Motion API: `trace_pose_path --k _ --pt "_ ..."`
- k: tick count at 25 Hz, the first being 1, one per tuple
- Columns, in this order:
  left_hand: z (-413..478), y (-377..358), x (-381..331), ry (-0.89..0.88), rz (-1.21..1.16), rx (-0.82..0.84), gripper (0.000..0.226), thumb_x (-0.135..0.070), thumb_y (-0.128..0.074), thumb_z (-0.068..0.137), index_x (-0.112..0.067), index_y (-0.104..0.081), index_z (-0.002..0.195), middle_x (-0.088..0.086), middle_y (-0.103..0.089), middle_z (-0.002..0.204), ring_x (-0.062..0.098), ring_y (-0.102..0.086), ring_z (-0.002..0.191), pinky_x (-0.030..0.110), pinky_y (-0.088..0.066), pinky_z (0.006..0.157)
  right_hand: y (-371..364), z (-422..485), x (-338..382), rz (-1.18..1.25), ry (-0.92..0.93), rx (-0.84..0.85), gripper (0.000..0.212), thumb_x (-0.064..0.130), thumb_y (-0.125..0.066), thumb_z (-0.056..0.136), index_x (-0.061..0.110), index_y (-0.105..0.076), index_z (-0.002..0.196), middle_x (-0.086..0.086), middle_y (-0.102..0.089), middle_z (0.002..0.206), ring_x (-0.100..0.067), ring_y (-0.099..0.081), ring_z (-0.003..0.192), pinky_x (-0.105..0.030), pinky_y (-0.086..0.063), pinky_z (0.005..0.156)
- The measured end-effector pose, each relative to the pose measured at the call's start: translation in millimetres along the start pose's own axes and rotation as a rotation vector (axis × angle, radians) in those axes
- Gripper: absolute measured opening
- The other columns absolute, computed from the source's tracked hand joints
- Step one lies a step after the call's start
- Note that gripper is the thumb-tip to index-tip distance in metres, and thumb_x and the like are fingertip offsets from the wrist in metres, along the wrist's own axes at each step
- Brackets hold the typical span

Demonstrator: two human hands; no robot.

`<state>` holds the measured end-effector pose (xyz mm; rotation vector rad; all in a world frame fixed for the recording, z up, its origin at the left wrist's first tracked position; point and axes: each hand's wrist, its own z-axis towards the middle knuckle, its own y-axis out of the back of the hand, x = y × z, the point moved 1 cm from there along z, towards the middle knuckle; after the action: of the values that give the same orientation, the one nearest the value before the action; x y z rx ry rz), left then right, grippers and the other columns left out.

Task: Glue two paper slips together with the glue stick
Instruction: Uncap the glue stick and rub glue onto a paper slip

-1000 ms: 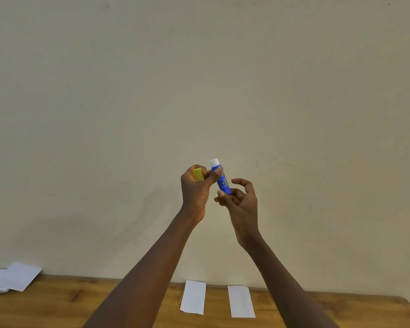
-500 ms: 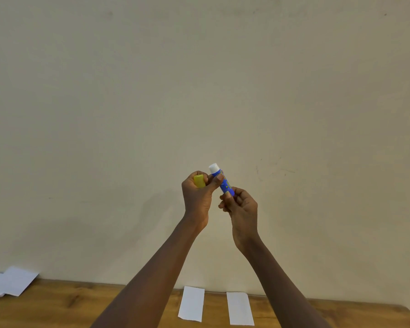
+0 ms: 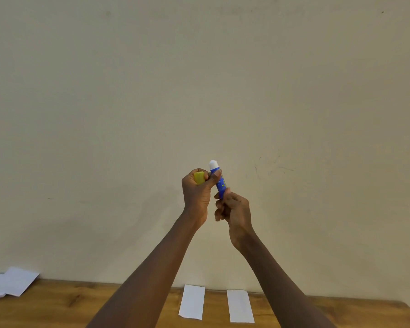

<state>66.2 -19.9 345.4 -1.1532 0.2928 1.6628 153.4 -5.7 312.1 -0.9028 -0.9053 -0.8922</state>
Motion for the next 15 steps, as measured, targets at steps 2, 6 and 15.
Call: trace_pose_path --k 2,6,15 --pt "0.5 1.3 0.3 0.039 -0.05 0.017 0.041 -0.001 -0.063 0.079 -0.013 -0.034 0.052 0.011 -0.041 0.065 0.022 -0.056 0.072 0.028 -0.041 0.066 -0.4 -1.4 1.6 0.048 -0.085 0.04 0.049 0.039 -0.032 0.094 0.009 -0.057 0.065 0.002 -0.05 0.044 -0.012 -0.042 0.032 -0.021 -0.037 0.039" --pt "-2.2 5.3 1.4 0.048 -0.012 0.014 0.034 -0.003 -0.061 0.081 -0.011 -0.039 0.056 0.016 -0.048 0.076 0.03 -0.061 0.083 0.028 -0.048 0.069 0.0 -3.7 1.4 -0.194 0.143 -0.026 0.018 0.027 -0.049 0.09 0.011 -0.056 0.092 -0.004 -0.059 0.077 -0.015 -0.051 0.042 -0.017 -0.041 0.043" --pt "-7.1 9.2 6.3 0.05 -0.002 0.043 0.036 -0.001 -0.059 0.081 -0.012 -0.037 0.056 0.017 -0.047 0.078 0.017 -0.069 0.077 0.029 -0.047 0.072 7.0 -2.9 -4.2 -0.165 -0.027 0.042 0.038 0.04 -0.034 0.094 0.014 -0.058 0.081 0.003 -0.062 0.061 -0.012 -0.056 0.04 -0.018 -0.041 0.044"
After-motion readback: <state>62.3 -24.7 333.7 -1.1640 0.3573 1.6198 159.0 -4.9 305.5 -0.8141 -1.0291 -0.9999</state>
